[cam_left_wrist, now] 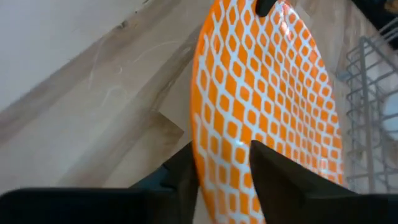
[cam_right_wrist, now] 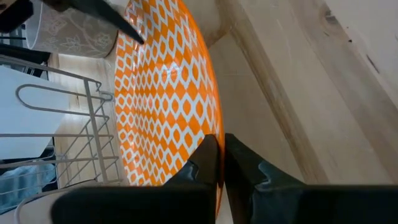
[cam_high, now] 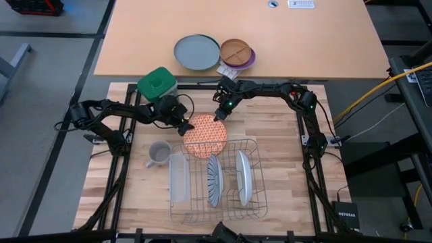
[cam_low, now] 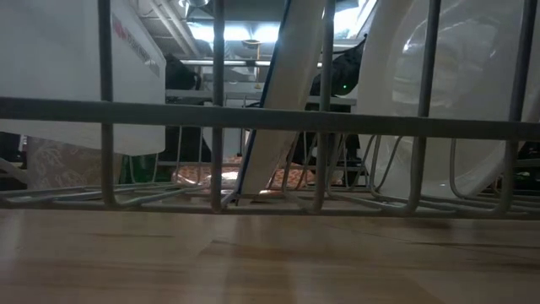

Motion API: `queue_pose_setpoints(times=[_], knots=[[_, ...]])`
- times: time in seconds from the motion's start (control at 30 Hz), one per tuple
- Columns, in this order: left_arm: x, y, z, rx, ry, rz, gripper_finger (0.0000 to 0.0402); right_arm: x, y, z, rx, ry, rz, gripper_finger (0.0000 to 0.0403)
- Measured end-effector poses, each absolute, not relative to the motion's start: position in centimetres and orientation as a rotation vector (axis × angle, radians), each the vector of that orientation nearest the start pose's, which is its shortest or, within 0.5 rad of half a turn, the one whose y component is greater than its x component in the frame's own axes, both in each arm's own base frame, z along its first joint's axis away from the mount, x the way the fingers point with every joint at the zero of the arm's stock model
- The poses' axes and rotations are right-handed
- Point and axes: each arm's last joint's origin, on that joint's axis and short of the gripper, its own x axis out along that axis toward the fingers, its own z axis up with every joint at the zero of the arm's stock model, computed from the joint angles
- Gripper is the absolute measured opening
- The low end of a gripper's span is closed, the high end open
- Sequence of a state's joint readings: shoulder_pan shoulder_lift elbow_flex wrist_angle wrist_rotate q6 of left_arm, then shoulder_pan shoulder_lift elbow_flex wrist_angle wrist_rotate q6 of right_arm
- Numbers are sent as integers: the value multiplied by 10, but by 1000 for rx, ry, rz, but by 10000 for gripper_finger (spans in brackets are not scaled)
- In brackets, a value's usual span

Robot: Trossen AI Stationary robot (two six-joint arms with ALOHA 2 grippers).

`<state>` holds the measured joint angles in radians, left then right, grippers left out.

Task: Sort dishes
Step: Put the orange plate in the dish rack

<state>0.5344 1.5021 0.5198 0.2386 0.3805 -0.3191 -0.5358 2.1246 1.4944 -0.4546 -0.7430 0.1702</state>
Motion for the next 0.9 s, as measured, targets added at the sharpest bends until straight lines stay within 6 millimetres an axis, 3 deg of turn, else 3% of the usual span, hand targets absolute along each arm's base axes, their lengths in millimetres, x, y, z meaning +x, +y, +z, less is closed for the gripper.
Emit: queue_pose_setpoints(times=[0.27, 0.9], knots=[[228, 120, 133, -590, 648, 215, 16, 382, -204, 153, 815, 902, 124, 17], [229, 120, 134, -616, 633, 229, 9, 380, -203, 153, 814, 918, 128, 28]])
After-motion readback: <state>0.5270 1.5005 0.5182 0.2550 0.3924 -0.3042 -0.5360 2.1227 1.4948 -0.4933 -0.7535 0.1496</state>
